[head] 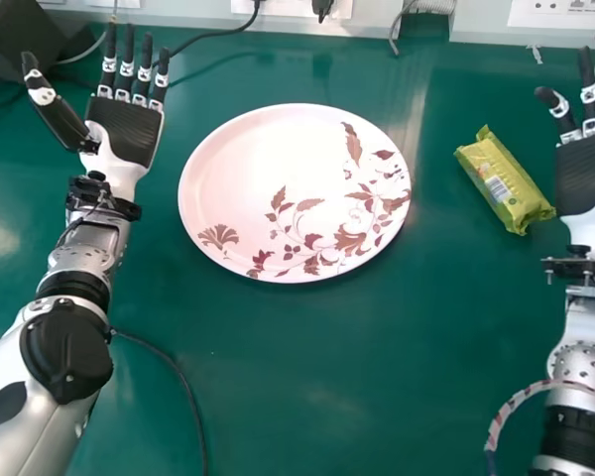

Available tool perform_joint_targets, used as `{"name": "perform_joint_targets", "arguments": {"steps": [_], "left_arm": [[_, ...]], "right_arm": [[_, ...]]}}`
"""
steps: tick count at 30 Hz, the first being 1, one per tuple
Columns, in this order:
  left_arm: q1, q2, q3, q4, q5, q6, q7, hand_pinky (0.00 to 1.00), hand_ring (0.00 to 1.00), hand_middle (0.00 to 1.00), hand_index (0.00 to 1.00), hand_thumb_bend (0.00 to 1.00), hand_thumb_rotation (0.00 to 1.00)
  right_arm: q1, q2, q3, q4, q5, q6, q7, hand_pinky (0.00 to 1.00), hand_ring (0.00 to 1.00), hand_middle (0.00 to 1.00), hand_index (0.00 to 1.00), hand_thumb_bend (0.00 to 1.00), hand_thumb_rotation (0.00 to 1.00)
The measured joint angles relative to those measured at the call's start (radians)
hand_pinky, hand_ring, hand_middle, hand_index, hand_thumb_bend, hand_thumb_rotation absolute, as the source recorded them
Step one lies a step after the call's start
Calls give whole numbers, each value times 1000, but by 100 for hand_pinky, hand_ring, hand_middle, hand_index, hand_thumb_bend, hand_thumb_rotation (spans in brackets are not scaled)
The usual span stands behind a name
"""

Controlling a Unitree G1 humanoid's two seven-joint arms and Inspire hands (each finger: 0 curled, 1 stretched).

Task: Pick up biscuit and place it in the plate

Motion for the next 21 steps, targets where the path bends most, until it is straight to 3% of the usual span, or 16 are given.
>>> {"name": "perform_joint_targets", "arguments": {"steps": [12,17,21], "left_arm": [[0,12,0,0,0,10,-1,77,84,89,91,89,55],[0,12,0,0,0,16,-1,75,83,89,88,89,57],[-1,12,0,0,0,16,3,76,81,87,85,95,51]], "right_arm": [[-4,1,17,-26,-17,0,-26,53,65,87,94,82,41],[-2,0,32,-51,-121,-38,-89,51,64,85,92,82,41],[1,0,42,-92,-189,-67,-156,51,63,84,91,82,44]]}}
